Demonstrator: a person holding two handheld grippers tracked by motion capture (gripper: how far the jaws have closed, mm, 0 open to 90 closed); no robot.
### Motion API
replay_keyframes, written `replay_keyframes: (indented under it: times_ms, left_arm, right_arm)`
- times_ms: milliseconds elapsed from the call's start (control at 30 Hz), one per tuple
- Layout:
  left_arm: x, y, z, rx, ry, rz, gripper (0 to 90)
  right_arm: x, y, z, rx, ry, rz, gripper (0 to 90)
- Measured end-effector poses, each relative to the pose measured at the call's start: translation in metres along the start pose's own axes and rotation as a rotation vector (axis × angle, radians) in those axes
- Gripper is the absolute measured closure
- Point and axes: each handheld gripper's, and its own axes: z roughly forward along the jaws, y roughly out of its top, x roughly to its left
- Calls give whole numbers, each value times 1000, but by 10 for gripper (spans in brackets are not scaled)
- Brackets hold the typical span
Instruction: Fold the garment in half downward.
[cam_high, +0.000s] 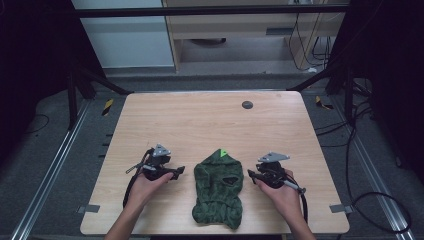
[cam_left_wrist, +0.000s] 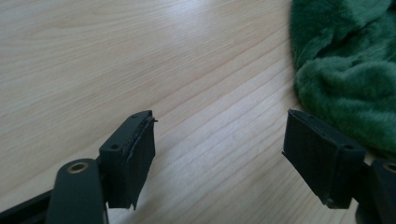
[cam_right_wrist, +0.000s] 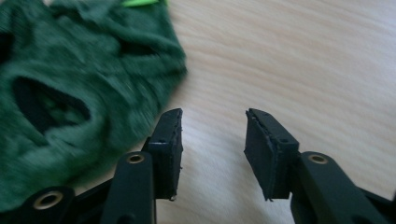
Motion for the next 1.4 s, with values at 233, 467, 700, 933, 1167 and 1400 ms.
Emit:
replay_keyframes:
  times_ms: [233,467,700,933,1167,1400]
  left_arm:
    - [-11,32,10,17,-67,56,326]
    - [-17,44,17,51,-84,90,344]
    - [-20,45,31,83,-99,98,317]
    - [-19,45,36,76,-110,81,312]
    - [-25,43,40,94,-123,95,305]
    - [-27,41,46,115,-128,107,318]
  right_arm:
    - [1,20,5,13,41,-43,706]
    - [4,27,13,28,63,-50,725]
    - [7,38,25,48,68,-62,662]
    - [12,42,36,70,84,-57,589]
    - [16,39,40,96,99,-59,535]
    - [20,36,47,126,95,-83,535]
